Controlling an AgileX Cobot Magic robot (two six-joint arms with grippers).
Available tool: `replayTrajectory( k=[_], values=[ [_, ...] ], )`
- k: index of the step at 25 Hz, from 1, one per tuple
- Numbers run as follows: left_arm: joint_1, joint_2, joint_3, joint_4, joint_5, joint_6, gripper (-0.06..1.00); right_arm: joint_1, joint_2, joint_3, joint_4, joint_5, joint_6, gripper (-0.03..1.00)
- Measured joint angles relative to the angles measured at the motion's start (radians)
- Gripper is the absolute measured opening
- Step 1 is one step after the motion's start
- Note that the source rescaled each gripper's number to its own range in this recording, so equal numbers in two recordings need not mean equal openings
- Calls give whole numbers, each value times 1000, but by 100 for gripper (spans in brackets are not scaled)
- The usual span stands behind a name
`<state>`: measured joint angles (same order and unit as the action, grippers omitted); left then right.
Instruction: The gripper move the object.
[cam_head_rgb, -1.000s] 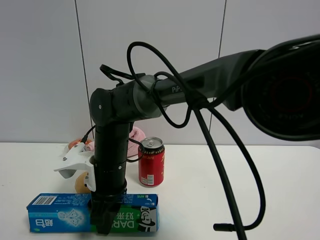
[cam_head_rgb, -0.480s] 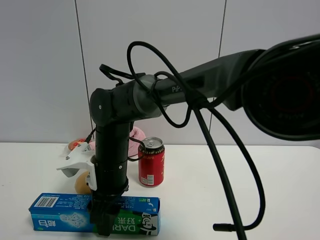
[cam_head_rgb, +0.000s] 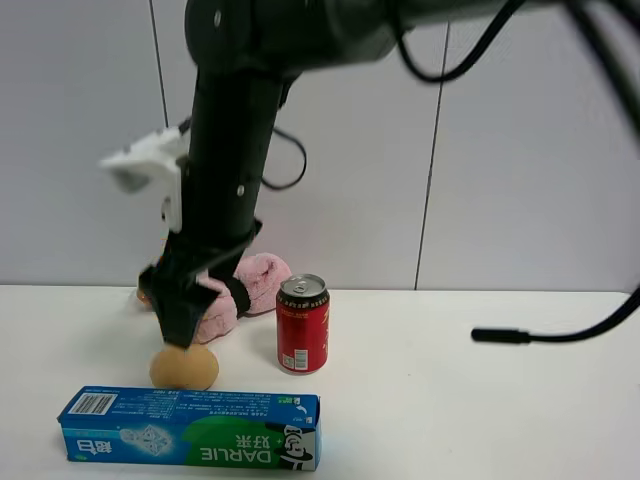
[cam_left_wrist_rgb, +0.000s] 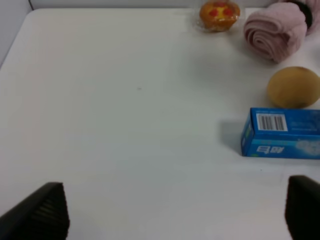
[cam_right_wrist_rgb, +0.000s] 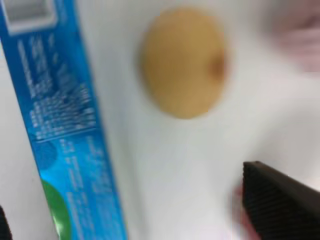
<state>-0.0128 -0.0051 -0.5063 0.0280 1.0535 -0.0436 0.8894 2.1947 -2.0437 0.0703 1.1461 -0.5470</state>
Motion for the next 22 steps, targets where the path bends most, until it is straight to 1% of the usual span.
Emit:
replayTrajectory(
  k=[6,9,12,15,18,22],
  values=[
    [0,0,0,0,0,0,100,0,-252,0,-220,-44,138,86],
    [0,0,0,0,0,0,100,0,-380,0,-303,-43,192,86],
    [0,0,0,0,0,0,100,0,-480,0,-383,-28,251,86],
    [0,0,0,0,0,0,100,0,-550,0,-478,22,290,86],
    [0,0,0,0,0,0,100,0,-592,0,-549,67,313,86],
    [0,0,0,0,0,0,100,0,-629,19,-581,70,366,86]
  ],
)
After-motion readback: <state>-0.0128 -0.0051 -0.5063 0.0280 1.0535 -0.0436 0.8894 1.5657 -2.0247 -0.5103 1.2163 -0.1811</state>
